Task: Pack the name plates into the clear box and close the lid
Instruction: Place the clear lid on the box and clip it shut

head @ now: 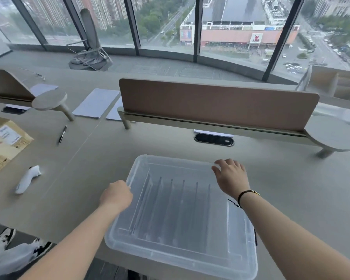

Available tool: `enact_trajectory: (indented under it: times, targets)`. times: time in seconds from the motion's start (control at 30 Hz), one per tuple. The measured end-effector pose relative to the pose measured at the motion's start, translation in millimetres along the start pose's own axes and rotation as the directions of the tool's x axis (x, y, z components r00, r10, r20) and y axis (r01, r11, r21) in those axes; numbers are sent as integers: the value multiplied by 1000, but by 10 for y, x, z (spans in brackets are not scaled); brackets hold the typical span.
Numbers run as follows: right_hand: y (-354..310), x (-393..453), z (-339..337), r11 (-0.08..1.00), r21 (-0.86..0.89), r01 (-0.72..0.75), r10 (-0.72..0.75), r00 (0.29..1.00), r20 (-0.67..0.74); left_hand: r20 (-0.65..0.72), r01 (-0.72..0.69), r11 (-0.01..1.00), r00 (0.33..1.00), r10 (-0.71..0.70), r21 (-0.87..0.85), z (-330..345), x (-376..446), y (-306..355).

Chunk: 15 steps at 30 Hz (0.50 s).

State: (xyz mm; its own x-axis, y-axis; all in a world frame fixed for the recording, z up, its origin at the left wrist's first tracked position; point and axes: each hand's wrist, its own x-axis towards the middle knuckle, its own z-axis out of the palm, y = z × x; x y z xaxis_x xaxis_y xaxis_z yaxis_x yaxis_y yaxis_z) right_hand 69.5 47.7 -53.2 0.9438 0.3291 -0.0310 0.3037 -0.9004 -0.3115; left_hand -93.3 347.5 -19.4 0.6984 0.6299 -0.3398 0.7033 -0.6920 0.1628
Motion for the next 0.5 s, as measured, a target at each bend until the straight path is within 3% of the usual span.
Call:
enact_trajectory:
  times: [0.17, 0.33, 0.5]
  targets:
    - [260, -253, 58, 995, 68, -71, 77, 993, -85, -13, 1, 1000, 1000, -2, -29, 35, 24, -38]
    - [313, -633, 92, 895, 353, -273, 291, 957, 2, -42, -31, 996, 999, 28, -78, 96, 51, -139]
    - [257, -913, 102, 772, 478, -419, 443, 894, 67, -100, -127, 969, 989, 108, -210, 370, 15, -311]
